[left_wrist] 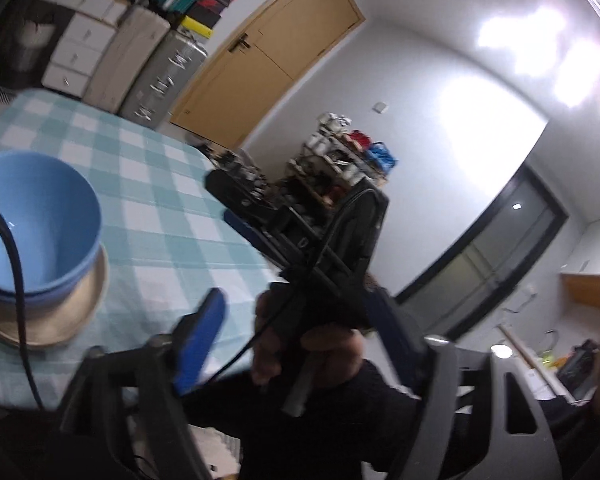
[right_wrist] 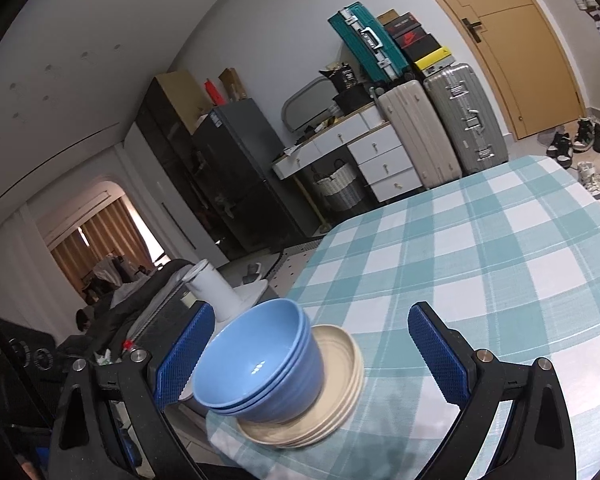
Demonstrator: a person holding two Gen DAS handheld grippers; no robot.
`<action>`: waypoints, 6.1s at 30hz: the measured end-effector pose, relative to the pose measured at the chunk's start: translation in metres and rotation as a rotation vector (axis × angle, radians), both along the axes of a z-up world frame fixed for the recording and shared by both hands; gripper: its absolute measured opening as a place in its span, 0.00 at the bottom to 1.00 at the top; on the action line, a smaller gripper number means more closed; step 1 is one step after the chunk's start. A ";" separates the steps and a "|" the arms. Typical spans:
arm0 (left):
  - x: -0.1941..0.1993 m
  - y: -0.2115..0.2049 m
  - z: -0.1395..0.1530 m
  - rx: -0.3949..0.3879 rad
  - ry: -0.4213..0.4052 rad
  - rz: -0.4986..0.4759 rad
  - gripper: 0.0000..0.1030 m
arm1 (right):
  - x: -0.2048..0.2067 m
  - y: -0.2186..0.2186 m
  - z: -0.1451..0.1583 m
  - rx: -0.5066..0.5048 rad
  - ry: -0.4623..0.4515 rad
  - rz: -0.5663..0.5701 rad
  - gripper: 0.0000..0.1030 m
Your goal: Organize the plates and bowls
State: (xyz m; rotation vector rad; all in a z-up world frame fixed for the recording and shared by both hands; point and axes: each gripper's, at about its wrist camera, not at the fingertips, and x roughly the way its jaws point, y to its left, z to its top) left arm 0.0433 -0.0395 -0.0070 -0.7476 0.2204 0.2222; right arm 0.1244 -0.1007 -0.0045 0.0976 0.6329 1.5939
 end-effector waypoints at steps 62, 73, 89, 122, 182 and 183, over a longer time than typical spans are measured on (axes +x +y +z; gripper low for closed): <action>-0.105 0.224 -0.083 -0.063 0.437 1.203 0.99 | -0.049 0.152 -0.033 -0.130 -0.097 -0.241 0.99; -0.127 0.212 -0.079 -0.061 0.382 1.299 1.00 | -0.059 0.135 -0.024 -0.087 -0.195 -0.221 0.99; -0.112 0.205 -0.071 -0.002 0.407 1.311 1.00 | -0.059 0.137 -0.021 -0.099 -0.209 -0.210 0.99; -0.052 0.184 -0.041 -0.037 0.269 1.140 1.00 | -0.015 0.091 0.011 -0.009 -0.116 -0.221 0.99; 0.115 0.164 -0.037 -0.277 -0.112 -0.136 1.00 | 0.174 0.000 -0.023 -0.147 -0.012 -0.706 0.99; 0.114 0.163 -0.036 -0.289 -0.131 -0.145 1.00 | 0.174 -0.001 -0.024 -0.149 -0.010 -0.707 0.99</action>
